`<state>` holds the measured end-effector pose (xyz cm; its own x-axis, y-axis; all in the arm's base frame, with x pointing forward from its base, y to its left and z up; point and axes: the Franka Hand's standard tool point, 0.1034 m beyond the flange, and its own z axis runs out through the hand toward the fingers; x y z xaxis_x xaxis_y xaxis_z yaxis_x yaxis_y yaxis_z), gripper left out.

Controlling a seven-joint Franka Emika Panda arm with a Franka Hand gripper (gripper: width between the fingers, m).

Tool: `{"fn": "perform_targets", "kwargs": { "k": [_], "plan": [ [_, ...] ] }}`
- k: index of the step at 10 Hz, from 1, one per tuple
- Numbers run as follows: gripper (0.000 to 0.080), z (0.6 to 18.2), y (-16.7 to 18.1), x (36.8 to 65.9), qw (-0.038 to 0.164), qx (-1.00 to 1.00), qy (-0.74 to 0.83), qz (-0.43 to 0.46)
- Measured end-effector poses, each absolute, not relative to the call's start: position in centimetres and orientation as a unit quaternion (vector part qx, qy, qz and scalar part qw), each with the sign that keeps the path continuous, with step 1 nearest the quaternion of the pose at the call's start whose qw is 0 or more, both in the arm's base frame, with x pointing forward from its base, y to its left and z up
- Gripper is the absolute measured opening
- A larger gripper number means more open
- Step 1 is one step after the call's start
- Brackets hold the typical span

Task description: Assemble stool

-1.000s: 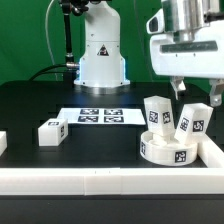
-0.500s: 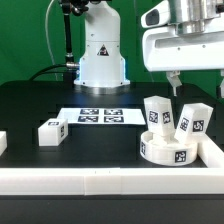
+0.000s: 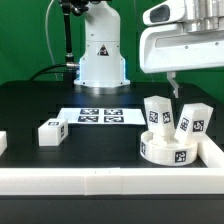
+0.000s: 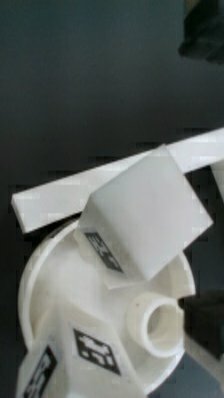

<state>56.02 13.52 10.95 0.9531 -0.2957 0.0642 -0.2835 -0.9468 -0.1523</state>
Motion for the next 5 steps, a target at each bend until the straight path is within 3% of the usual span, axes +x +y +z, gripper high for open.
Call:
{"fn": "perform_targets", "kwargs": {
  "k": [3,5],
  "plan": [
    [0.0649,10.93,13.23,56.06,0.061,-0.996,0.031,-0.051],
    [0.0649,10.79,13.17,56.00,0.044,-0.995,-0.071,-0.055]
  ]
}}
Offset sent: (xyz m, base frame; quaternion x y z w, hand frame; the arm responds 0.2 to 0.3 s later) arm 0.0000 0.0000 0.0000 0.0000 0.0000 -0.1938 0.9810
